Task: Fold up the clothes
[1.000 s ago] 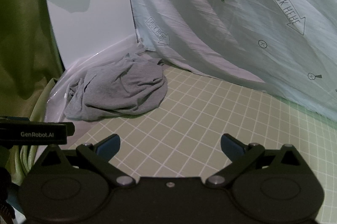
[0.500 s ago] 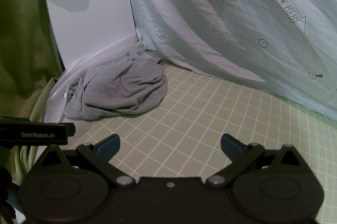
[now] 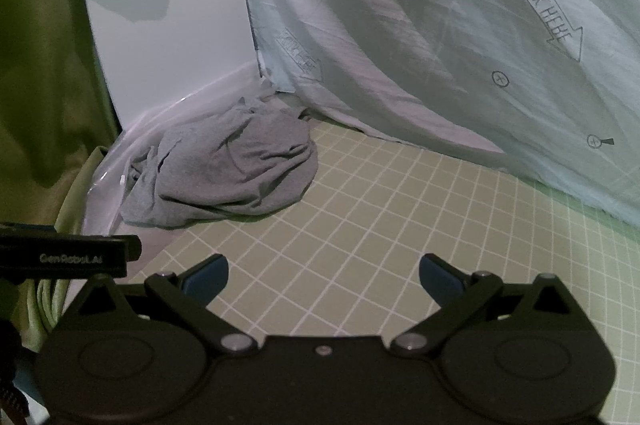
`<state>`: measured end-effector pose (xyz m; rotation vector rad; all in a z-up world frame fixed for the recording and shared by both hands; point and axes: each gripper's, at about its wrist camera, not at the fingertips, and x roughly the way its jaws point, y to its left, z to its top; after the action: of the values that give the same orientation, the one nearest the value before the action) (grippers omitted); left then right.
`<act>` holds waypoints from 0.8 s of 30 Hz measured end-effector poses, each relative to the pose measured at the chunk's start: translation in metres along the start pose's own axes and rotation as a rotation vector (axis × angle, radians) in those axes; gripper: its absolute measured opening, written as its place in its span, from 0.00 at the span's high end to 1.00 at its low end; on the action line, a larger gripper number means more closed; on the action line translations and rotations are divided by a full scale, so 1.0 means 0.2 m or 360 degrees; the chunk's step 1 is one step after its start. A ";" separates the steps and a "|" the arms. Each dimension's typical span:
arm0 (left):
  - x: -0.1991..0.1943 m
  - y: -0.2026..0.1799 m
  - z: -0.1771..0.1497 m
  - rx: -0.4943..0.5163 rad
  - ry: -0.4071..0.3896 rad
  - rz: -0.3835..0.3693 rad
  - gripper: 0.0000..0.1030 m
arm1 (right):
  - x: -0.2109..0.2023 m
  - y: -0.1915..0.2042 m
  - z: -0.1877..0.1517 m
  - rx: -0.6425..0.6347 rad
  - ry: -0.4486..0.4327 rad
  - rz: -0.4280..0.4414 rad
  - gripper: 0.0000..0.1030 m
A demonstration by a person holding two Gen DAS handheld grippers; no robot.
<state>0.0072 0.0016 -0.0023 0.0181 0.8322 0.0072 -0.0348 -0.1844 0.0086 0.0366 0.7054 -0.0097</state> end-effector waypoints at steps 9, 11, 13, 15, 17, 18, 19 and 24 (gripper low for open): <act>0.03 0.00 0.01 -0.0005 0.0026 -0.0002 0.00 | 0.04 -0.02 0.01 -0.0010 0.0015 -0.0021 0.00; 0.04 0.00 0.02 -0.0008 0.0034 0.0003 0.00 | 0.06 -0.02 0.02 -0.0016 0.0019 -0.0026 0.00; 0.06 0.01 0.03 -0.0017 0.0048 0.0006 0.00 | 0.08 -0.03 0.03 -0.0021 0.0028 -0.0029 0.00; 0.08 0.01 0.03 -0.0024 0.0064 0.0010 0.00 | 0.10 -0.03 0.04 -0.0033 0.0033 -0.0032 0.00; 0.11 0.01 0.05 -0.0028 0.0078 0.0017 0.00 | 0.13 -0.04 0.06 -0.0055 0.0038 -0.0034 0.00; 0.12 0.02 0.06 -0.0031 0.0084 0.0022 0.00 | 0.14 -0.04 0.07 -0.0069 0.0042 -0.0033 0.00; 0.14 0.02 0.07 -0.0035 0.0089 0.0027 0.00 | 0.16 -0.03 0.09 -0.0076 0.0044 -0.0033 0.00; 0.23 0.06 0.14 -0.0053 0.0109 0.0046 0.00 | 0.29 0.01 0.18 -0.0150 0.0059 -0.0023 0.00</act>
<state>0.0595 0.0138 -0.0174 -0.0016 0.9000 0.0491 0.0330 -0.1837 -0.0027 -0.0590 0.7424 0.0105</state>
